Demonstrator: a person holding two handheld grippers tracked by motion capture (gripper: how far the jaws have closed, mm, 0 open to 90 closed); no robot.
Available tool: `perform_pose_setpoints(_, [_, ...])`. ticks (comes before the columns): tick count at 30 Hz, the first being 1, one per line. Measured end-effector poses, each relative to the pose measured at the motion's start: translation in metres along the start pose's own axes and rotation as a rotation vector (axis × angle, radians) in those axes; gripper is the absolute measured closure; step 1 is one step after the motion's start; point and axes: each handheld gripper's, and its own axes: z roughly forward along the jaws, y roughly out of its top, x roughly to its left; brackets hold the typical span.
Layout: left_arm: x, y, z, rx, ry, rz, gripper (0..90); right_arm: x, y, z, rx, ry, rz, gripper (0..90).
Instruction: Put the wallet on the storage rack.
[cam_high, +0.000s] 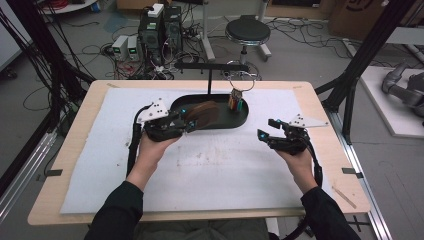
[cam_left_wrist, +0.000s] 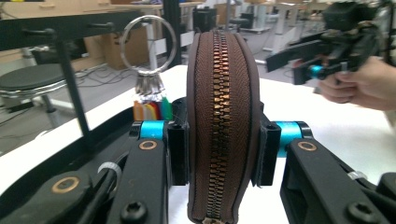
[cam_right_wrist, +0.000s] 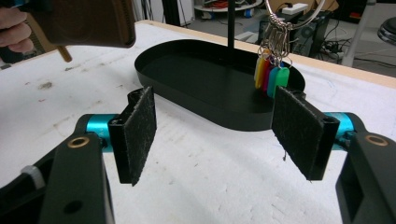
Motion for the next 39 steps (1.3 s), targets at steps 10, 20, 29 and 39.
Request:
perform_pose_setpoints(10, [0.017, -0.004, 0.014, -0.026, 0.073, -0.033, 65.8, -0.003, 0.000, -0.001, -0.009, -0.010, 0.009, 31.4])
perform_pose_setpoints(20, [0.035, -0.017, 0.034, -0.026, 0.143, -0.057, 65.9, -0.003, 0.000, -0.001, -0.012, -0.008, 0.008, 31.4])
perform_pose_setpoints(29, [0.047, -0.023, 0.056, 0.011, 0.179, -0.038, 65.8, -0.004, 0.000, 0.001, -0.012, -0.001, 0.006, 31.4])
perform_pose_setpoints(39, [0.053, -0.039, 0.077, 0.064, 0.239, -0.060, 65.8, -0.004, -0.001, 0.000, -0.012, 0.005, 0.015, 31.5])
